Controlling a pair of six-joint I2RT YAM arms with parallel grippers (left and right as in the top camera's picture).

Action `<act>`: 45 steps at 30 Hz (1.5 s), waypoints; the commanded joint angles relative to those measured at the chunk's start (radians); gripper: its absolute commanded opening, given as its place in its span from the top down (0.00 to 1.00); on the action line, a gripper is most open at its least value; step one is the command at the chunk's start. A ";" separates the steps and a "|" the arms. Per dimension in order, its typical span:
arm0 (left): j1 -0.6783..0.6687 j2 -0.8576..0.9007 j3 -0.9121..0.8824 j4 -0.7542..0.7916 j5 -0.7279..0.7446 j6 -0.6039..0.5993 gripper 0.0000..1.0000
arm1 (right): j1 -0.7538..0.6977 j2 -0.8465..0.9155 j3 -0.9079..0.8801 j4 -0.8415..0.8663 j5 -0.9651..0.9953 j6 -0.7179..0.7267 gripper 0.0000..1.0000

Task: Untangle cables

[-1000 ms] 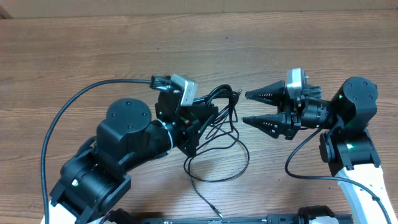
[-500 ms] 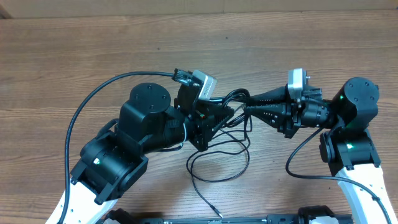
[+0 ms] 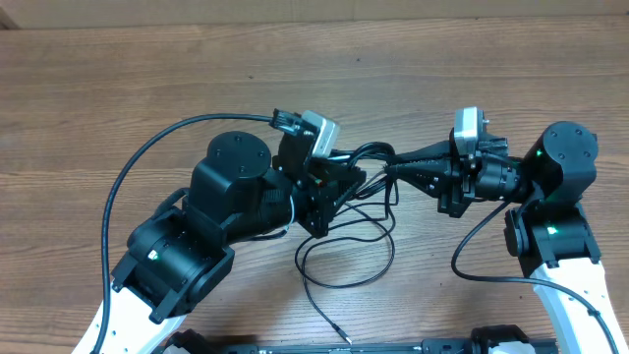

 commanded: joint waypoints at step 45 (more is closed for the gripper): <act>0.000 -0.005 0.011 -0.173 -0.269 -0.405 0.96 | 0.003 -0.001 0.016 -0.091 0.407 0.407 0.96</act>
